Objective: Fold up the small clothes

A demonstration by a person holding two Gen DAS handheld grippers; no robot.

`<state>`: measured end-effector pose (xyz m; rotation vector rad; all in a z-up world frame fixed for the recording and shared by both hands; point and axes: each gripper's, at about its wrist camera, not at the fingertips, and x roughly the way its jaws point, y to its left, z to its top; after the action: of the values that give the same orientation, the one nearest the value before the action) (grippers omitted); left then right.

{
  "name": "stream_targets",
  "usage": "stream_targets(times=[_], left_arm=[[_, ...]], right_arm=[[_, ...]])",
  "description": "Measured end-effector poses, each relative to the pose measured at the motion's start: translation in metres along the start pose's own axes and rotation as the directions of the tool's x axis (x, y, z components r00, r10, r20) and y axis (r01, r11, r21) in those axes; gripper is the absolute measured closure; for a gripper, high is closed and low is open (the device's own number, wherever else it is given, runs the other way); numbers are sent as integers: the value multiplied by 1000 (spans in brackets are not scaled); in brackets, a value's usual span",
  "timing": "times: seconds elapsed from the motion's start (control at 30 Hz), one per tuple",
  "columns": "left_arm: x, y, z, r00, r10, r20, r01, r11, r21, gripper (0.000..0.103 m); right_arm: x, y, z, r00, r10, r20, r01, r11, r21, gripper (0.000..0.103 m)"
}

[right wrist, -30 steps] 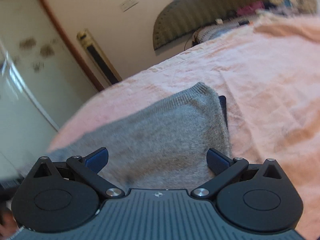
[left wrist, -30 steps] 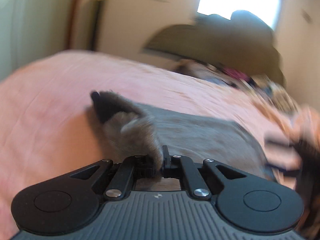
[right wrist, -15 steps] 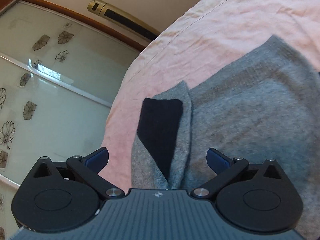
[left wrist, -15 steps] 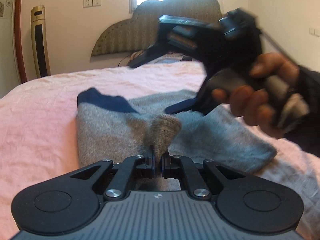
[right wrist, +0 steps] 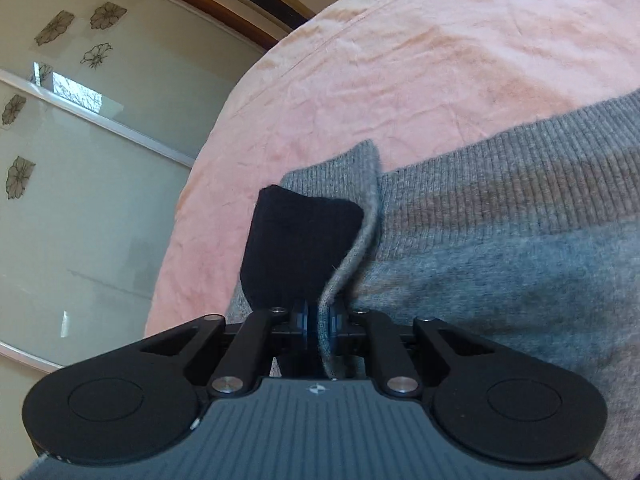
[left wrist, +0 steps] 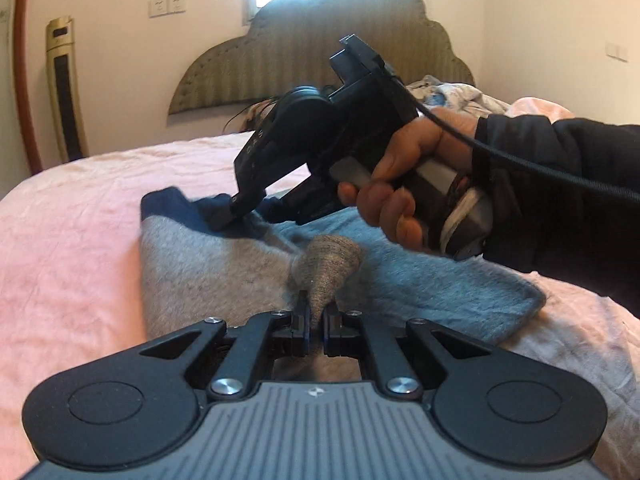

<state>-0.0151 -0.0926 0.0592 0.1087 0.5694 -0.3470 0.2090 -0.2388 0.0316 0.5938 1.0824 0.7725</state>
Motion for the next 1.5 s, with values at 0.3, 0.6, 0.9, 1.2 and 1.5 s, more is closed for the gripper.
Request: stream_targets(times=[0.3, 0.6, 0.9, 1.2, 1.5], left_arm=[[19, -64, 22, 972, -234, 31, 230, 968, 95, 98], [56, -90, 0, 946, -302, -116, 316, 940, 129, 97], [16, -44, 9, 918, -385, -92, 393, 915, 92, 83], [44, 95, 29, 969, -248, 14, 235, 901, -363, 12], [171, 135, 31, 898, -434, -71, 228, 596, -770, 72]], right_arm=[[-140, -30, -14, 982, -45, 181, 59, 996, -73, 87], [-145, -108, -48, 967, -137, 216, 112, 986, 126, 79], [-120, -100, -10, 950, -234, 207, 227, 972, 56, 89], [-156, -118, -22, 925, -196, 325, 143, 973, 180, 34], [-110, -116, -14, 957, -185, 225, 145, 972, 182, 76]])
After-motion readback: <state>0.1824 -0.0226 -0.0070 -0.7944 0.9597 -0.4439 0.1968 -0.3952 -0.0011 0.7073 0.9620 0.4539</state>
